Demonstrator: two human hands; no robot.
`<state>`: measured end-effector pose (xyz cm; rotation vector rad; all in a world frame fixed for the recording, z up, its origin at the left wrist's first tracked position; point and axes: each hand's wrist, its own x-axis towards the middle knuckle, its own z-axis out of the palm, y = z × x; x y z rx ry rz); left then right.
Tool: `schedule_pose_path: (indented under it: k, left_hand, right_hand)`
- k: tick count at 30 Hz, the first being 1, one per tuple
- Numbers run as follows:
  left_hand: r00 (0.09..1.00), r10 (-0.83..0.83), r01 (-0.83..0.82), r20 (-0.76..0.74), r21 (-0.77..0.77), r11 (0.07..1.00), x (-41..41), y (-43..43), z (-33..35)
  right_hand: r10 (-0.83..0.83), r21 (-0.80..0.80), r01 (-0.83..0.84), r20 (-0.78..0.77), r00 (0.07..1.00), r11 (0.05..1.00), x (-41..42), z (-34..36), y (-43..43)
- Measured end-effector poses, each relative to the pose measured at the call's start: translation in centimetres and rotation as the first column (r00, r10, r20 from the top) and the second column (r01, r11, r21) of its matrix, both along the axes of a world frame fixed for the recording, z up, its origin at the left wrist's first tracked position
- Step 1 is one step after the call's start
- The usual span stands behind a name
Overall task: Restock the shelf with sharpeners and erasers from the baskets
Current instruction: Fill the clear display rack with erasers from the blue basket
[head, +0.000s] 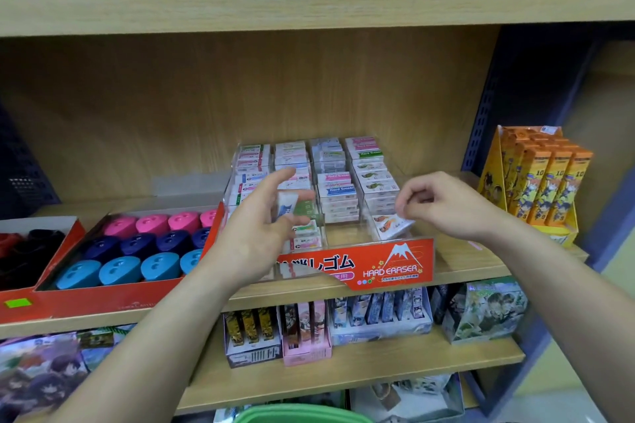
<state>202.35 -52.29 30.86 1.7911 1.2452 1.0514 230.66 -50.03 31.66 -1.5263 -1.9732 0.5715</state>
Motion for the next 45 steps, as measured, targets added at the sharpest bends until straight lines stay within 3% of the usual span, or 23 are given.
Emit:
schedule_pose_path:
  k: [8, 11, 13, 15, 20, 25, 31, 33, 36, 39, 42, 45]
  left_hand:
    - [0.979, -0.03, 0.043, 0.202, -0.062, 0.997, 0.8, -0.5, -0.1]
    - [0.967, -0.027, 0.036, 0.253, -0.033, 0.999, 1.1, -0.9, -0.2]
    - [0.951, 0.0, 0.003, 0.309, -0.009, 1.0, 1.4, -1.4, 0.0]
    - [0.93, 0.023, -0.017, 0.366, -0.018, 1.0, 1.8, -1.7, 0.1]
    - [0.89, 0.047, -0.028, 0.454, -0.048, 0.998, 2.6, -2.1, 0.1]
    - [0.86, 0.038, 0.026, 0.509, -0.119, 0.993, 2.1, -2.4, 0.1]
    - [0.911, 0.026, 0.004, 0.412, -0.071, 0.998, 1.8, -2.6, 0.1]
    - [0.94, 0.005, 0.003, 0.341, -0.022, 1.0, 1.8, -2.5, 0.1]
    - [0.931, 0.0, 0.007, 0.366, -0.017, 1.0, 1.6, -2.5, 0.2]
    - [0.938, 0.024, -0.01, 0.346, -0.042, 0.999, 1.4, -2.6, 0.0]
    - [0.951, 0.034, -0.017, 0.307, -0.056, 0.998, 1.0, -2.5, -0.5]
    - [0.979, 0.166, -0.177, 0.121, 0.09, 0.98, -0.2, -1.5, -0.8]
  right_hand:
    - [0.063, -0.107, -0.041, 0.205, 0.977, 0.993, -0.1, 0.7, -0.5]
    - [-0.021, 0.053, 0.01, 0.222, 0.975, 0.999, -1.0, 1.1, -0.8]
    - [-0.052, 0.187, 0.029, 0.124, 0.991, 0.982, -2.1, 1.4, -1.1]
    - [-0.002, 0.224, 0.002, 0.002, 1.0, 0.975, -3.5, 1.6, -1.7]
    - [0.223, 0.077, -0.21, -0.4, 0.889, 0.975, -6.9, 0.9, -2.3]
    - [0.164, 0.048, -0.168, -0.593, 0.788, 0.985, -7.1, 0.9, -2.2]
    - [0.128, 0.025, -0.147, -0.643, 0.755, 0.989, -7.0, 0.9, -2.3]
    - [0.11, 0.025, -0.13, -0.698, 0.708, 0.991, -7.3, 0.8, -2.3]
    - [0.093, -0.034, -0.19, -0.779, 0.62, 0.981, -7.8, 0.5, -2.3]
    - [0.095, -0.085, -0.217, -0.708, 0.7, 0.972, -8.1, -0.3, -2.2]
    - [0.082, -0.096, -0.212, -0.71, 0.7, 0.973, -8.2, -0.7, -2.4]
    - [-0.022, -0.125, -0.083, -0.666, 0.745, 0.989, -7.5, -0.8, -2.3]
